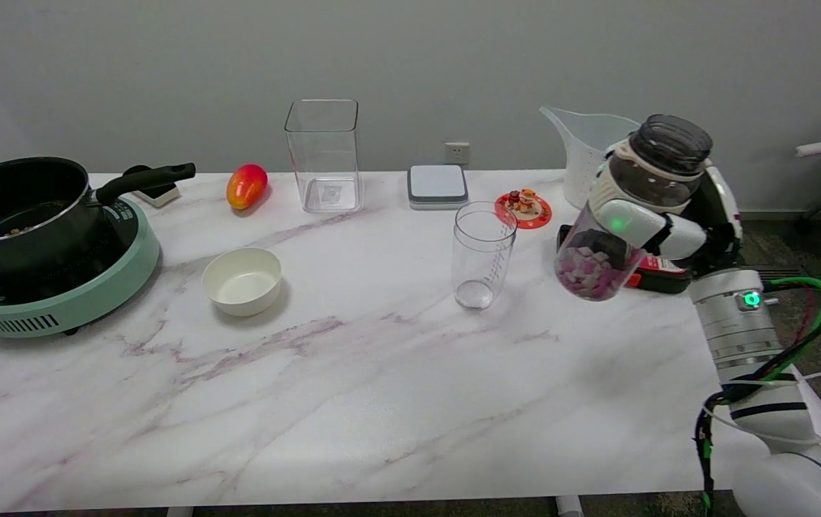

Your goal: Pour the contents of the bottle into the measuring cup.

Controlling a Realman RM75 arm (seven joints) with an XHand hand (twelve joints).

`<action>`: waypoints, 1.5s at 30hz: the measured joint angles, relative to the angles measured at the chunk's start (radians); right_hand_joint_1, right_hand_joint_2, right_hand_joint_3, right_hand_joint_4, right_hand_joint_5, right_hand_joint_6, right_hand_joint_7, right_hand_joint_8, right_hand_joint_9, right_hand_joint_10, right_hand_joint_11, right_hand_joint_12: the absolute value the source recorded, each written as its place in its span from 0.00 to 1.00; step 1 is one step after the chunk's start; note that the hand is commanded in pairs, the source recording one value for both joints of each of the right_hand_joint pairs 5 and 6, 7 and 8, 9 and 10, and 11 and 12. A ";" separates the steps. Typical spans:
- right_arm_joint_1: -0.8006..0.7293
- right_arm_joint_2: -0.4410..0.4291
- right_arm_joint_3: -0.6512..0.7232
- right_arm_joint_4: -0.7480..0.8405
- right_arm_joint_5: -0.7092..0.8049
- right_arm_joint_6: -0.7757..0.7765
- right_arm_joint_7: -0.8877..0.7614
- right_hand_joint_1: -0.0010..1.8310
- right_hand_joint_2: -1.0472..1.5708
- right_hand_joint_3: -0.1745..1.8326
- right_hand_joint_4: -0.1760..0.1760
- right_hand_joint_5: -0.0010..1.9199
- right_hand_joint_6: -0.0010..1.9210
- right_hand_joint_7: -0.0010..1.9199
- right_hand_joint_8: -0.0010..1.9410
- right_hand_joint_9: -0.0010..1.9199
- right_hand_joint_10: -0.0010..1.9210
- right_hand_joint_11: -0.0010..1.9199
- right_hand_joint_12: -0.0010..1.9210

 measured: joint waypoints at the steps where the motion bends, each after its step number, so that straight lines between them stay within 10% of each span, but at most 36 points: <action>1: -0.008 0.001 0.015 -0.002 0.003 -0.002 -0.001 0.70 0.91 0.32 0.50 0.83 0.83 0.85 0.84 0.81 0.81 0.69 0.68; 45: 0.234 0.165 0.215 -0.169 -0.214 -0.484 -0.344 0.76 0.81 0.42 0.50 0.80 0.80 0.83 0.82 0.77 0.77 0.66 0.66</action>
